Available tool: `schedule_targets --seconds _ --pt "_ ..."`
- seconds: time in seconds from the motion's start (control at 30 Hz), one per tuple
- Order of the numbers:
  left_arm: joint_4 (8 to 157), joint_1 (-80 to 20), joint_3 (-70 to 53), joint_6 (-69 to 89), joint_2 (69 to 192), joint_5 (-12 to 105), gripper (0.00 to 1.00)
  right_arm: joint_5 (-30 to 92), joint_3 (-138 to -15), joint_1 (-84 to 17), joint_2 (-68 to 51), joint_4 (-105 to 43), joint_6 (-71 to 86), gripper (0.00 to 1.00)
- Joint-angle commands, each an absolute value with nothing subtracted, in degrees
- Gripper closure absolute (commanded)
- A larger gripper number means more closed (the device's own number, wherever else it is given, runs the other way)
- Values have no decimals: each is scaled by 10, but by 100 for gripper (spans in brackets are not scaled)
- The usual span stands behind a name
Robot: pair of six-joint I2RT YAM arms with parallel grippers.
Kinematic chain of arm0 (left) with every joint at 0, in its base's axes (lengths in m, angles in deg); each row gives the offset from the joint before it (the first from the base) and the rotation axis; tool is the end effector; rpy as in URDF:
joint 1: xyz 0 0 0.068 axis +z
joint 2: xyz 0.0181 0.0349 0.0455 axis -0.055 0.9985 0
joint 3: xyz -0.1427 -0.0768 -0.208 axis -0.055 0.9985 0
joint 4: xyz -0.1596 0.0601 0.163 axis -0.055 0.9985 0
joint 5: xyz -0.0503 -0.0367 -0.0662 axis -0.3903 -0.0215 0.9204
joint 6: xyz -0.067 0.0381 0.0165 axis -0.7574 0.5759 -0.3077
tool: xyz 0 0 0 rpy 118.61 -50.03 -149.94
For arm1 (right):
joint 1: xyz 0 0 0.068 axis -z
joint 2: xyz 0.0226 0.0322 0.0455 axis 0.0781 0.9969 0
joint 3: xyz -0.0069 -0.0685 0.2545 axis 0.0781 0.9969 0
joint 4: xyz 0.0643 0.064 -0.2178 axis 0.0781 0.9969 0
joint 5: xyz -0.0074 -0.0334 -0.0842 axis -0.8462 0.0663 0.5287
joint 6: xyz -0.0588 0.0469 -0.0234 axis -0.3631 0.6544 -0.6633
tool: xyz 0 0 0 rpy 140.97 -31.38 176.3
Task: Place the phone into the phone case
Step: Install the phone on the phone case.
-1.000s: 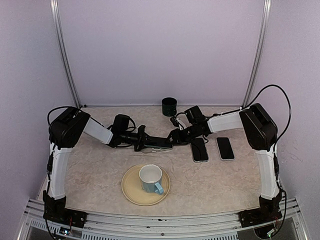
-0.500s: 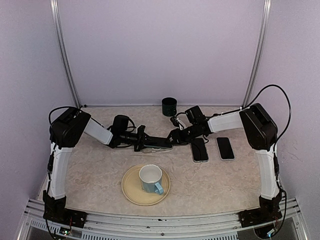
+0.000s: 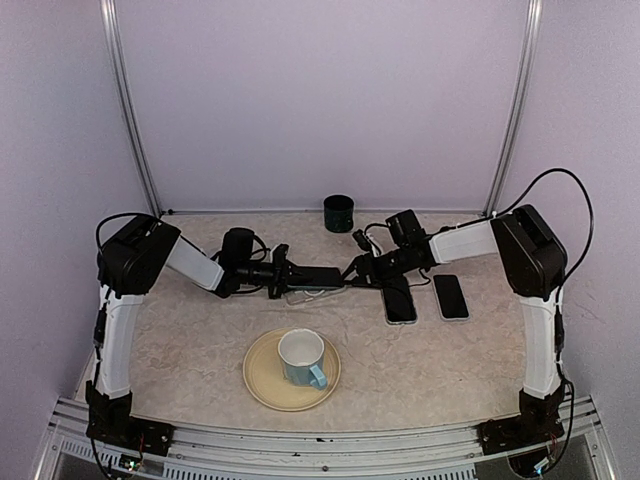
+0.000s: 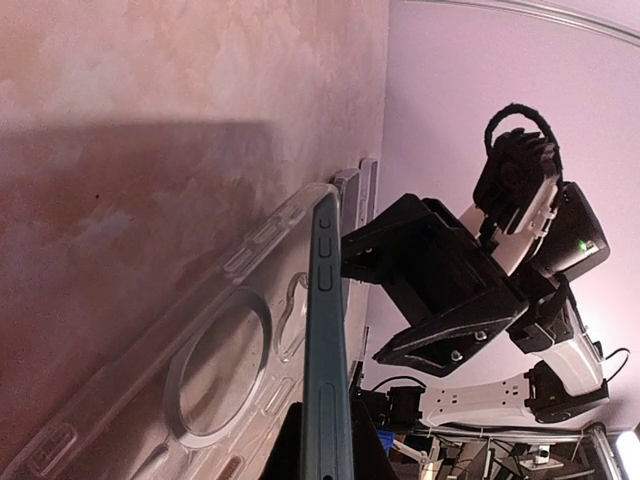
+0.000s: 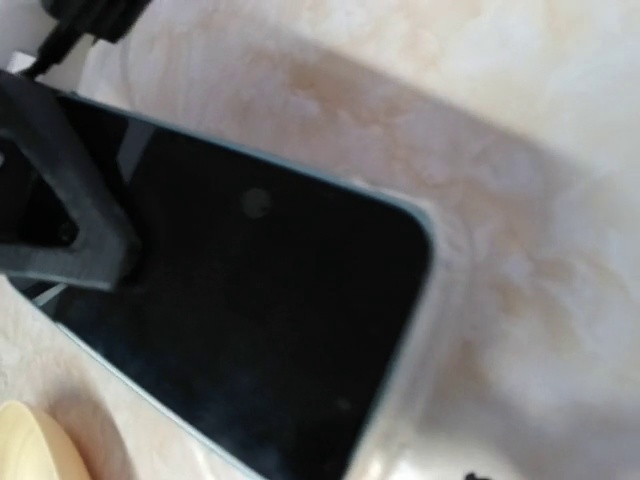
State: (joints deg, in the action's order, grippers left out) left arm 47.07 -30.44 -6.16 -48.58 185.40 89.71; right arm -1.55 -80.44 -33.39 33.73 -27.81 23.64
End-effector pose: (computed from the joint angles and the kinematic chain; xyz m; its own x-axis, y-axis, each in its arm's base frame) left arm 0.3759 -0.2536 0.1000 -0.9889 -0.1471 -0.0185 -0.0184 0.2457 -0.9692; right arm 0.3677 0.2529 0.1272 -0.8851 -0.1507 -0.4403 -0.4434 0.5599 0.6999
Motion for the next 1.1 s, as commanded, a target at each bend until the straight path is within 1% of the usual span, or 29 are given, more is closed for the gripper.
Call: schedule_targets --seconds 0.0,0.17,0.33,0.63,0.87,1.07 --pt "413 -301 -62 -487 1817 909 100 -37 -799 -328 322 -297 250 41" --pt "401 -306 -62 -492 1821 916 100 -68 -813 -326 340 -315 269 41" --pt "400 -307 -63 -492 1823 919 100 -121 -826 -326 363 -371 313 41" --pt "389 -310 -65 -494 1823 925 100 -162 -847 -326 394 -415 357 43" --pt "384 -314 -72 -494 1825 931 100 -192 -844 -326 403 -460 393 50" --pt "380 -319 -76 -492 1824 938 100 -207 -845 -327 409 -491 419 59"
